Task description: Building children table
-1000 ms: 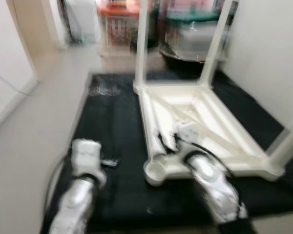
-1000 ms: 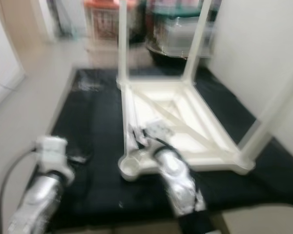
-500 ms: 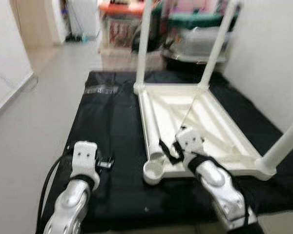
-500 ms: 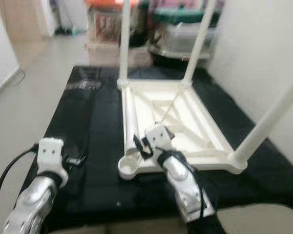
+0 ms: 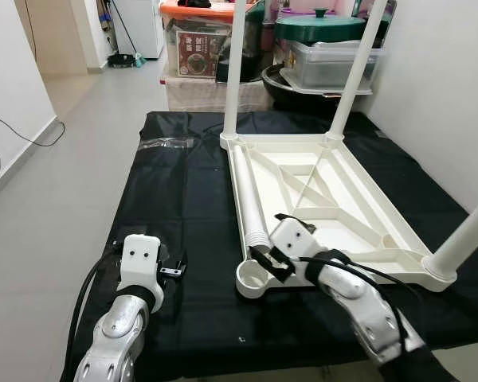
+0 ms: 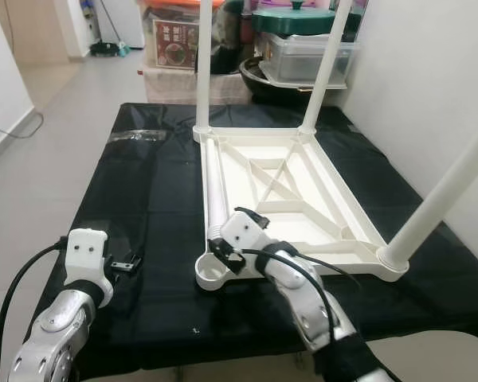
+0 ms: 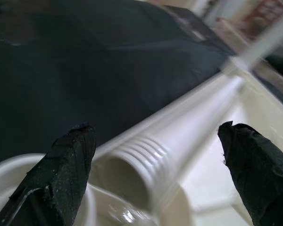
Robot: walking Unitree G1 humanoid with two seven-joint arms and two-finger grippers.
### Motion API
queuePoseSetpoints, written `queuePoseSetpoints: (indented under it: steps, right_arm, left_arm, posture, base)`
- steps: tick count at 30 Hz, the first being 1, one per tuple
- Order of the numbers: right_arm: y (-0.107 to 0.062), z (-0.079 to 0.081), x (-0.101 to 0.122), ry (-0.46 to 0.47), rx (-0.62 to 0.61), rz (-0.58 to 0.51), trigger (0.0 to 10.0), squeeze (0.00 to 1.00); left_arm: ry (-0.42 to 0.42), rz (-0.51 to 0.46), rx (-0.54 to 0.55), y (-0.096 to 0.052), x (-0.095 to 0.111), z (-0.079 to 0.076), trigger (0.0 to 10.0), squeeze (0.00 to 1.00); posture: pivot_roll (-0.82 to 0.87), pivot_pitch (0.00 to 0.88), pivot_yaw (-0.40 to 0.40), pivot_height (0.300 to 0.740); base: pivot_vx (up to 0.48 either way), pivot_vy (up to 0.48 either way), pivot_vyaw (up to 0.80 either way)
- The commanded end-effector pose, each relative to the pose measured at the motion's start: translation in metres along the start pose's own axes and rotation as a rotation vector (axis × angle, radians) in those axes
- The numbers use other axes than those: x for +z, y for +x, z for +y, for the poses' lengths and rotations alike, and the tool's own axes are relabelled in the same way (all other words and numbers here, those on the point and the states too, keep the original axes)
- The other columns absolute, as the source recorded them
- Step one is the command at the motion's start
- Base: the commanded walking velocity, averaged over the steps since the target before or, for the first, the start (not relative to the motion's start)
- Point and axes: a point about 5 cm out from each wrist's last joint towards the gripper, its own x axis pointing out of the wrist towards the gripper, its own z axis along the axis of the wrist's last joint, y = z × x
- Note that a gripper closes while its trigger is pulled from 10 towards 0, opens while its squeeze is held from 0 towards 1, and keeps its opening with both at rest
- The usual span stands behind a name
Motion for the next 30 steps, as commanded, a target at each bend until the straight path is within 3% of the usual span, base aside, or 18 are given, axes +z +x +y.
queuePoseSetpoints:
  steps: [1,5,17,30]
  right_arm:
    - [0.003,0.004,-0.004,-0.032,0.024,0.023,10.0,0.0]
    - [0.01,0.002,-0.01,-0.038,0.011,0.075,10.0,0.0]
    - [0.006,-0.018,-0.022,-0.111,0.061,0.136,10.0,0.0]
    - [0.008,-0.023,-0.031,-0.178,0.09,0.19,10.0,0.0]
  left_arm:
    - [0.014,0.016,0.011,0.0,-0.003,0.002,10.0,0.0]
    - [0.018,0.015,0.007,0.0,-0.004,0.0,10.0,0.0]
    - [0.029,0.012,0.002,0.002,-0.003,0.0,10.0,0.0]
    - [0.032,0.017,0.001,0.002,-0.005,0.0,10.0,0.0]
  posture:
    - [0.07,0.0,-0.081,0.74]
    - [0.09,0.0,-0.091,0.74]
    - [0.09,0.0,-0.079,0.74]
    - [0.09,0.0,-0.087,0.74]
  base:
    - [0.0,0.0,0.0]
    - [0.0,0.0,0.0]
    - [0.0,0.0,0.0]
    - [0.0,0.0,0.0]
